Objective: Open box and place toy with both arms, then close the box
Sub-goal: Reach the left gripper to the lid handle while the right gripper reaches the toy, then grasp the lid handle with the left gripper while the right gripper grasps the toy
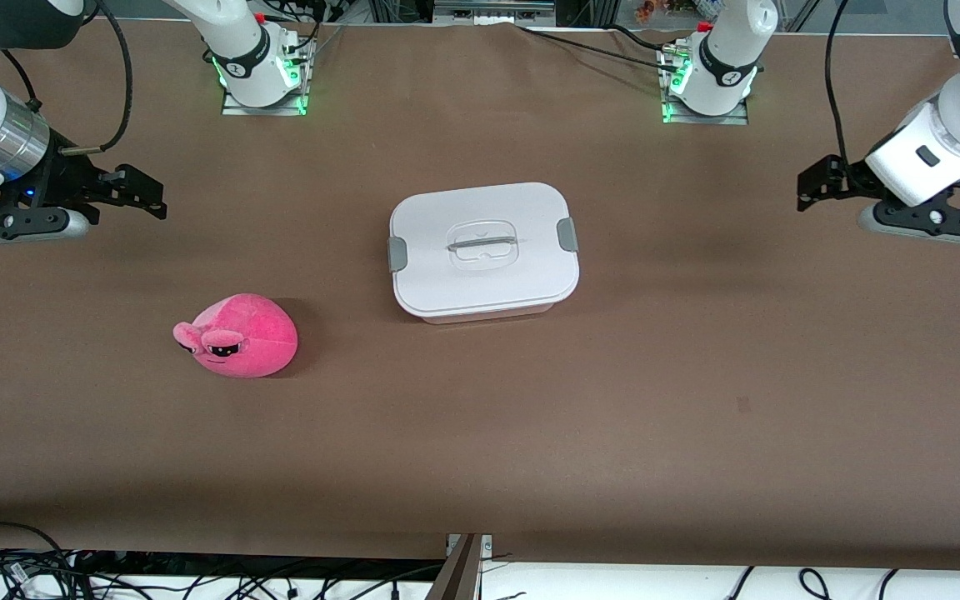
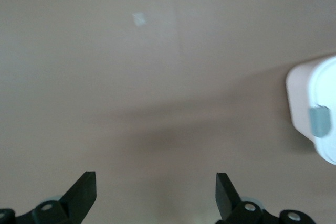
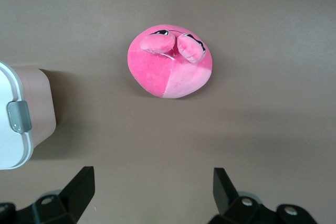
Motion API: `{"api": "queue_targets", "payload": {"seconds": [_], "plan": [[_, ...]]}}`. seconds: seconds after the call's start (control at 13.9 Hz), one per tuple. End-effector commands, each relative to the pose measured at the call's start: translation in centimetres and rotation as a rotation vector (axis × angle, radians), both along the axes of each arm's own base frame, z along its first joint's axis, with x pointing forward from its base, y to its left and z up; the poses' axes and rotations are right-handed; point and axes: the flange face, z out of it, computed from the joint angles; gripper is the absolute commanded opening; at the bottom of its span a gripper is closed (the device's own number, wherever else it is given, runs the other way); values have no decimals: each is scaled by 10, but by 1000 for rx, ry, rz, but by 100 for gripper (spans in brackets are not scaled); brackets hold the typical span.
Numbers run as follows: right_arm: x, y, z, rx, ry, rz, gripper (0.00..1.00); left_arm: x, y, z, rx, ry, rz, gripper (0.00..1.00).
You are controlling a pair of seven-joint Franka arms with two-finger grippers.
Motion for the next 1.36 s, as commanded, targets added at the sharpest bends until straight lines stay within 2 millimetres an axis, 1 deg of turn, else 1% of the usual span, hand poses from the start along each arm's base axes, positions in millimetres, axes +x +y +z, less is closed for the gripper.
{"api": "queue_targets", "payload": {"seconds": [0.0,0.14,0.22,0.29,0.43,0.57,0.65,0.79,0.86,0.93,1.01,1.08,1.15,1.22,1.29], "plan": [[-6,-3,-1,-18,-5,1,100,-3,-57,-3,-36,42,-119,100],[-6,-3,-1,-31,-6,6,100,-12,-100,-6,-50,49,-272,100],[-5,-3,0,-31,-9,6,100,-14,-119,-11,-64,56,-345,100],[-5,-3,0,-31,-9,8,100,-18,-136,-6,-83,45,-419,100],[-4,-3,-3,-32,-6,8,100,-22,-175,-7,-109,36,-584,100],[-1,-3,-9,-32,-11,6,100,-11,-217,-26,-225,-10,-737,100],[0,-2,-17,-32,-17,7,100,-6,-233,-43,-276,-20,-784,100],[3,-2,-42,-32,-28,4,100,-3,-273,-71,-308,-68,-916,100],[7,-1,-61,-33,-32,4,100,0,-294,-84,-315,-118,-978,100],[13,0,-80,-35,-36,0,100,4,-313,-108,-325,-147,-1054,100],[21,3,-101,-39,-30,-9,100,4,-331,-127,-330,-172,-1090,100],[29,5,-121,-39,-19,-12,100,-6,-355,-145,-342,-168,-1118,100],[36,7,-139,-40,-18,-13,100,-8,-369,-168,-341,-156,-1131,100],[42,9,-158,-40,-18,-20,100,-16,-389,-181,-339,-181,-1155,100],[46,10,-176,-40,-20,-23,100,-25,-403,-192,-339,-194,-1170,100]]}}
